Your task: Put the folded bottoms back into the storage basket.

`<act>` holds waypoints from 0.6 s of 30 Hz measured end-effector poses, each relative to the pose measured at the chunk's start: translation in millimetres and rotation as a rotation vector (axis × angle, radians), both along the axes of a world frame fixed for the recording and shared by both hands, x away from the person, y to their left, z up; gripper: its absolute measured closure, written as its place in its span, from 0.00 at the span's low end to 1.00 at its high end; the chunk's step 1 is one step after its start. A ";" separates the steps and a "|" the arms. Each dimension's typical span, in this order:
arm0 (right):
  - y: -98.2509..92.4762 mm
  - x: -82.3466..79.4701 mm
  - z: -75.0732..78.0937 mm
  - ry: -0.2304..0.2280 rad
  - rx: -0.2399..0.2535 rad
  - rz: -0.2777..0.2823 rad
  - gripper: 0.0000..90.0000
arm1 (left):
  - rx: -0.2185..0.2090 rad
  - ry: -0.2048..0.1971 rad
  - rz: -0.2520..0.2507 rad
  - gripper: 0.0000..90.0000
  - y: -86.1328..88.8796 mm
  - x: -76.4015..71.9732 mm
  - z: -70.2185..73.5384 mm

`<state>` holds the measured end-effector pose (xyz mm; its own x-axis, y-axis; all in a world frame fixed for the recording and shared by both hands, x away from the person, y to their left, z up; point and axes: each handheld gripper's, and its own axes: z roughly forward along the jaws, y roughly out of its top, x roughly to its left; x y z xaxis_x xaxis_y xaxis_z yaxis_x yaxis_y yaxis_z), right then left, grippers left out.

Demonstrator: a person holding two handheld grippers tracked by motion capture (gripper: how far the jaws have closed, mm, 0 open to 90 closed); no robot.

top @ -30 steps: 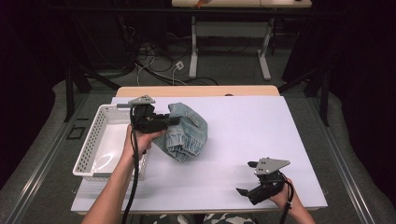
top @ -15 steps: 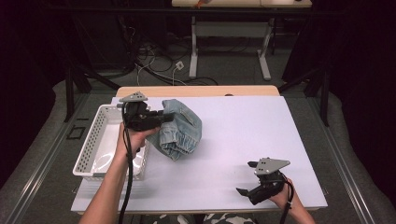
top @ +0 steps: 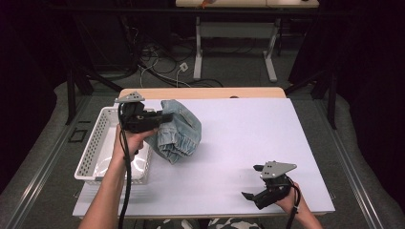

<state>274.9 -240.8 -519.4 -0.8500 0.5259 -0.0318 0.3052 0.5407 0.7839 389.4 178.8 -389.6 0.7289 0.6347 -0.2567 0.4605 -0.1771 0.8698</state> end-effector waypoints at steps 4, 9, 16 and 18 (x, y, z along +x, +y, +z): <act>0.0 -0.1 0.1 -0.002 0.000 0.000 0.01 | -0.008 -0.007 0.008 0.83 6.0 -2.2 4.3; 0.1 0.0 0.1 -0.002 0.000 0.000 0.01 | -0.020 -0.023 0.026 0.83 14.5 -5.7 10.3; 0.2 0.0 0.1 -0.001 0.000 -0.001 0.01 | -0.034 -0.042 0.050 0.84 27.1 -10.9 18.5; 0.1 0.1 0.1 -0.001 0.001 -0.001 0.01 | -0.041 -0.050 0.058 0.84 31.3 -12.5 20.9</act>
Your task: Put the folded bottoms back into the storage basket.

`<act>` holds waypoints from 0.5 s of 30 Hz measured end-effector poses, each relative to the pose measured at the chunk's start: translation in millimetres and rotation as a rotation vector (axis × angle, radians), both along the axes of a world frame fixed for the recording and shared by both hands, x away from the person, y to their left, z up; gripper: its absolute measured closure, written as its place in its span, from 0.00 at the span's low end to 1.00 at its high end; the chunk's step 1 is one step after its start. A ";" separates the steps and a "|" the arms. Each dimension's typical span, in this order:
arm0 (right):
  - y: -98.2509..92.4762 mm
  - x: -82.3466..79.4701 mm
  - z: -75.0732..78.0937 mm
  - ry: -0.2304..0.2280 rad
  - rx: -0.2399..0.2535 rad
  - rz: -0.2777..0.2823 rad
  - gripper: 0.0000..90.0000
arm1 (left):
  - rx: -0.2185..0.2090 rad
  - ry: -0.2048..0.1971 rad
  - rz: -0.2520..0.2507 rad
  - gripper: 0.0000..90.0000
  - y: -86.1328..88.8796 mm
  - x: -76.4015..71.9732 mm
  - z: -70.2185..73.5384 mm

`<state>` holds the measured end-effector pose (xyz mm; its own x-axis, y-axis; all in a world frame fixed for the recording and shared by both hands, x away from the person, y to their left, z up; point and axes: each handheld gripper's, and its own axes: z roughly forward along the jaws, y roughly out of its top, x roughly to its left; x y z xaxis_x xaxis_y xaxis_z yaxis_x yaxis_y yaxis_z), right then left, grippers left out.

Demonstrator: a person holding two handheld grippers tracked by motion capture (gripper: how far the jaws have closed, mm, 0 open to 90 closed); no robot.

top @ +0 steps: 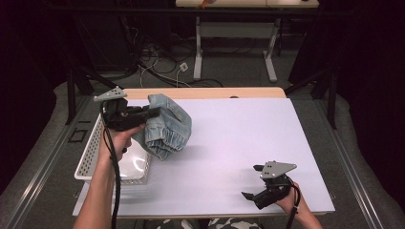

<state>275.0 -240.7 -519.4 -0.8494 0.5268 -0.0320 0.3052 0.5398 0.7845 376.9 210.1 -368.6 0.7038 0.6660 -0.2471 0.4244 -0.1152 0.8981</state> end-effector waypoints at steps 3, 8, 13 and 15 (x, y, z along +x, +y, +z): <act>0.1 0.0 -0.1 0.001 0.000 0.000 0.01 | -0.012 -0.012 0.016 0.84 7.2 -2.9 4.0; 0.2 0.1 -0.1 0.001 0.000 0.000 0.01 | -0.031 -0.035 0.044 0.84 20.3 -8.9 11.3; 0.2 0.4 -0.2 0.002 0.001 0.000 0.01 | -0.047 -0.051 0.072 0.84 34.6 -14.6 16.8; 0.1 0.5 -0.4 0.003 0.002 0.000 0.01 | -0.050 -0.054 0.085 0.84 40.2 -16.7 18.5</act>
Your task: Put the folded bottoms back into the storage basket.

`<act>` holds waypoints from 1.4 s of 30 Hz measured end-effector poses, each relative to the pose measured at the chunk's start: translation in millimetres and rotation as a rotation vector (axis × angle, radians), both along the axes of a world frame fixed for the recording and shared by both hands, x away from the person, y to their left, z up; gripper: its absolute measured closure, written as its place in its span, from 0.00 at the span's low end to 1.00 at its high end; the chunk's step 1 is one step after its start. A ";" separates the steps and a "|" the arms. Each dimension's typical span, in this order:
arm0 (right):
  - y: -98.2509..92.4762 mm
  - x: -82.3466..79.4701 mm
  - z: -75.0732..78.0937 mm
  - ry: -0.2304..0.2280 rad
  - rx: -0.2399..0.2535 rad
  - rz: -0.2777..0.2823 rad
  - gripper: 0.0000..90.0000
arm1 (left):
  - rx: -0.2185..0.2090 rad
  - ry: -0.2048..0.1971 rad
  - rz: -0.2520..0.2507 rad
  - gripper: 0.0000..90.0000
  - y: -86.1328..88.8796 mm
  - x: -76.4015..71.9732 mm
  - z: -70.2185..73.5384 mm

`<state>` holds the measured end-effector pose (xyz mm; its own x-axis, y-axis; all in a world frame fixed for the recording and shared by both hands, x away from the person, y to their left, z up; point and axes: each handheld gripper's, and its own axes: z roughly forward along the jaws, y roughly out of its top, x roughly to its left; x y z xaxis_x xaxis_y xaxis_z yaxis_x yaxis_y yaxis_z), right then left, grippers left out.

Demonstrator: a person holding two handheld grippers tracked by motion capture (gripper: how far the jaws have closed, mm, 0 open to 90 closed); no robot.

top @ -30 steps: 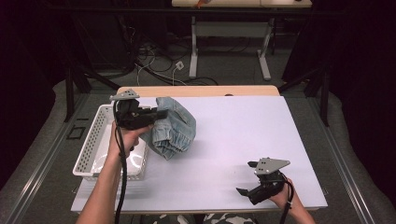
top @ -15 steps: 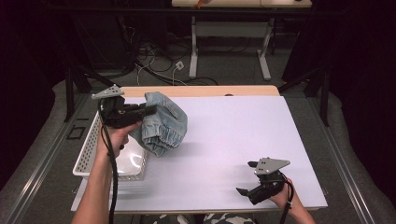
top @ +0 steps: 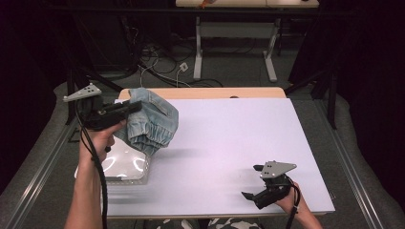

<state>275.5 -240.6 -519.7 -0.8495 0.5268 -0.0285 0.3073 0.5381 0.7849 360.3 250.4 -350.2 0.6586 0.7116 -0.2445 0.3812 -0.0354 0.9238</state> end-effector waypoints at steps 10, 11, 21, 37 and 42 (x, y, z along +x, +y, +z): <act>0.5 0.3 -0.2 -0.001 0.000 0.001 0.01 | -0.022 -0.036 0.039 0.85 19.5 -12.8 10.1; 0.4 0.3 -0.2 -0.001 0.000 0.001 0.01 | -0.025 -0.037 0.046 0.85 21.0 -14.3 10.9; 0.9 0.8 -0.4 0.000 0.002 0.002 0.01 | 0.027 0.052 0.119 0.87 42.7 -7.6 -7.7; 0.8 0.7 -0.3 -0.001 0.003 0.001 0.01 | -0.071 0.130 0.168 0.88 83.4 1.9 -31.0; 0.9 0.7 -0.1 -0.001 -0.001 0.002 0.01 | -0.061 0.148 0.180 0.88 84.6 3.6 -34.2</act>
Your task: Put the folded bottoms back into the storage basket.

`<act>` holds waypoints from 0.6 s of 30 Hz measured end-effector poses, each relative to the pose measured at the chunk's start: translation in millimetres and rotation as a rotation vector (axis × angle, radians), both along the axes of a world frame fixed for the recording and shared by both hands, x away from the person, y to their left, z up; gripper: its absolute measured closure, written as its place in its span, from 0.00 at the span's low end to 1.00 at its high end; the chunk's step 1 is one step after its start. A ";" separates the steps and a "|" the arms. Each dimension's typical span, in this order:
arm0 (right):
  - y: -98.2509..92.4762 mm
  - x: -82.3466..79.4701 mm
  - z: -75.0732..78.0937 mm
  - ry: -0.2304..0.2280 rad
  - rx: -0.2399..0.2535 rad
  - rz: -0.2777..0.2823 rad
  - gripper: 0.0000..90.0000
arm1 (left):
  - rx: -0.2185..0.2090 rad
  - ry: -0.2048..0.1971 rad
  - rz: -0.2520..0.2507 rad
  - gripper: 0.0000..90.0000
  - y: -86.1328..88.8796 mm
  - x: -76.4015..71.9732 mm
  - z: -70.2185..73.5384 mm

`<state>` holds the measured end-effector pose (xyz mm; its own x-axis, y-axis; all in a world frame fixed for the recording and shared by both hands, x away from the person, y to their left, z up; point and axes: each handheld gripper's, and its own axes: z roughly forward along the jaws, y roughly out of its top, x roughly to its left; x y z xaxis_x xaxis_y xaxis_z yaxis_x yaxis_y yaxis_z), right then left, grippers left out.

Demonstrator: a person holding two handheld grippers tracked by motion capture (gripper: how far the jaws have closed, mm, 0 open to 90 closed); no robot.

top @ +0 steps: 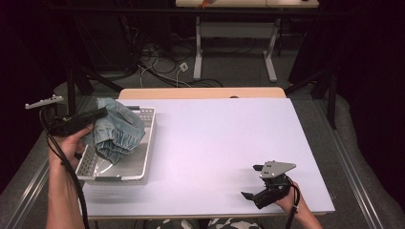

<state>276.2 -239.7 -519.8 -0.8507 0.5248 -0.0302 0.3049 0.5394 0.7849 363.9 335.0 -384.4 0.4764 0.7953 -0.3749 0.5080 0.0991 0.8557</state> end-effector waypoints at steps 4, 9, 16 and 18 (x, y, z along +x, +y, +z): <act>0.1 0.1 -0.2 0.001 0.000 0.001 0.01 | 0.026 0.047 0.004 0.89 -3.7 8.5 -11.2; 0.0 -0.1 0.1 -0.001 0.000 0.001 0.01 | 0.056 0.123 0.017 0.89 -5.0 23.3 -34.5; 0.0 0.1 -0.1 0.000 -0.001 0.001 0.01 | 0.158 0.165 0.070 0.89 -3.2 26.8 -41.4; 0.2 0.0 -0.1 0.000 -0.002 0.002 0.01 | 0.199 0.178 0.087 0.89 -4.0 28.1 -43.8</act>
<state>276.2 -239.5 -519.9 -0.8515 0.5234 -0.0311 0.3040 0.5411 0.7841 392.0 331.0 -428.1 0.3435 0.8967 -0.2792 0.6490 -0.0118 0.7607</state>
